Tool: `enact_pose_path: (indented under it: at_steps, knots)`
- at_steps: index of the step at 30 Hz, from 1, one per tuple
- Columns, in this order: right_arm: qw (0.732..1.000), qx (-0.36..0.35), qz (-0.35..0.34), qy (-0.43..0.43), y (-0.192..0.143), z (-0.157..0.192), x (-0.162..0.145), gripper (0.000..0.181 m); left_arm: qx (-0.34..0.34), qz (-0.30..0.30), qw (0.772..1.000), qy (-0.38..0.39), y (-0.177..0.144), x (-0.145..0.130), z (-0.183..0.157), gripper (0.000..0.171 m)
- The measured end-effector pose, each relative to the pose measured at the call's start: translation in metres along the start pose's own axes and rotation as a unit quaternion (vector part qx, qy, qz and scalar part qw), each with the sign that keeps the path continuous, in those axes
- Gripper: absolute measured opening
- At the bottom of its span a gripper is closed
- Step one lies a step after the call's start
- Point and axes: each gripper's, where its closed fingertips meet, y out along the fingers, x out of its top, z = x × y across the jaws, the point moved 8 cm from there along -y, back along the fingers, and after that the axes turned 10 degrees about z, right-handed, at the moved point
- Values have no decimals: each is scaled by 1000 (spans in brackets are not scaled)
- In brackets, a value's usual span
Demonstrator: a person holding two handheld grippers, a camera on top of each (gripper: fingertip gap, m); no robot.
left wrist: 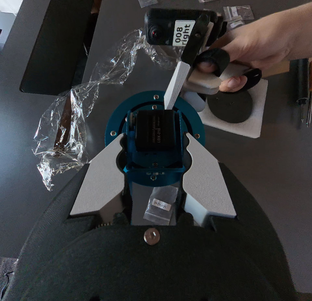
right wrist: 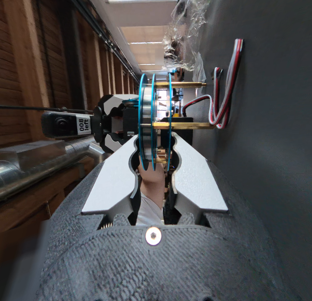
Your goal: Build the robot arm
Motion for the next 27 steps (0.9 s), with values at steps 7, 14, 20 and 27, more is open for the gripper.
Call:
enact_pose_path:
  at_steps: [7,14,20,27]
  knots:
    - [1000,-7,11,-26,1,2,-1,32,4,32,999,-9,-3,3,-4,65]
    - [998,9,57,-38,-4,14,-12,32,13,33,999,-41,-15,12,-26,65]
    - [993,28,109,-44,-3,44,-63,32,44,38,996,-63,-51,20,-91,64]
    - [977,-1,188,-96,0,60,-142,32,125,17,987,-100,-70,-1,-197,64]
